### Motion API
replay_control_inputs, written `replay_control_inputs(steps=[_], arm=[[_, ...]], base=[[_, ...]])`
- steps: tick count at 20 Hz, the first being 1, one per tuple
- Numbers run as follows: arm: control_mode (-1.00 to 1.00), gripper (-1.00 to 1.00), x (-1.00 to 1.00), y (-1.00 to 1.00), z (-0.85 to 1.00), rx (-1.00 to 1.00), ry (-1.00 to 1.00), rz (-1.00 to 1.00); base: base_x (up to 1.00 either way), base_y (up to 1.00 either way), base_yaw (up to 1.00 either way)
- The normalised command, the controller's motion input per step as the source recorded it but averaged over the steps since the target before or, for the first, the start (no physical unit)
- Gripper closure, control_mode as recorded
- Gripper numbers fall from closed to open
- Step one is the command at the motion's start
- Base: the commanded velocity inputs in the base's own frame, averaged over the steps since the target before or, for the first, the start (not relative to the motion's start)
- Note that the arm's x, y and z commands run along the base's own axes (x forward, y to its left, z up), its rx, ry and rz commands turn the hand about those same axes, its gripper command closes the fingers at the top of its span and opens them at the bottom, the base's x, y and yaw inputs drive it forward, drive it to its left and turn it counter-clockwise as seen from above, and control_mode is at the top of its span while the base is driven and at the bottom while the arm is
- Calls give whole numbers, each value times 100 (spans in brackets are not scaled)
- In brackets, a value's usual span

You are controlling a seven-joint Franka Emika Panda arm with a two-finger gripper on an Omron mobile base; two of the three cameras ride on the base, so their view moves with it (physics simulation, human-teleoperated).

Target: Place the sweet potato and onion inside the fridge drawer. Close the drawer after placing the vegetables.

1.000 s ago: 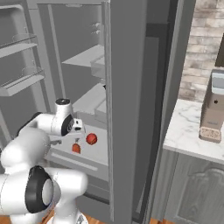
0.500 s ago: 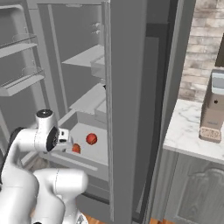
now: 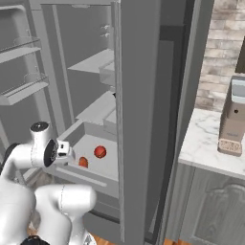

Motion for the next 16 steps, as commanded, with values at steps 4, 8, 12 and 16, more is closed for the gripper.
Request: replay_control_inputs(steps=[4,8,12,16], arm=[[-100,-100,39,0,-79,0,12,0],[-100,-100,41,0,-78,0,14,0],[-100,-100,52,-4,-61,0,2,0],[-100,-100,59,-14,-36,0,-1,0]], base=[[0,0,0],[0,0,0],[0,0,0],[0,0,0]])
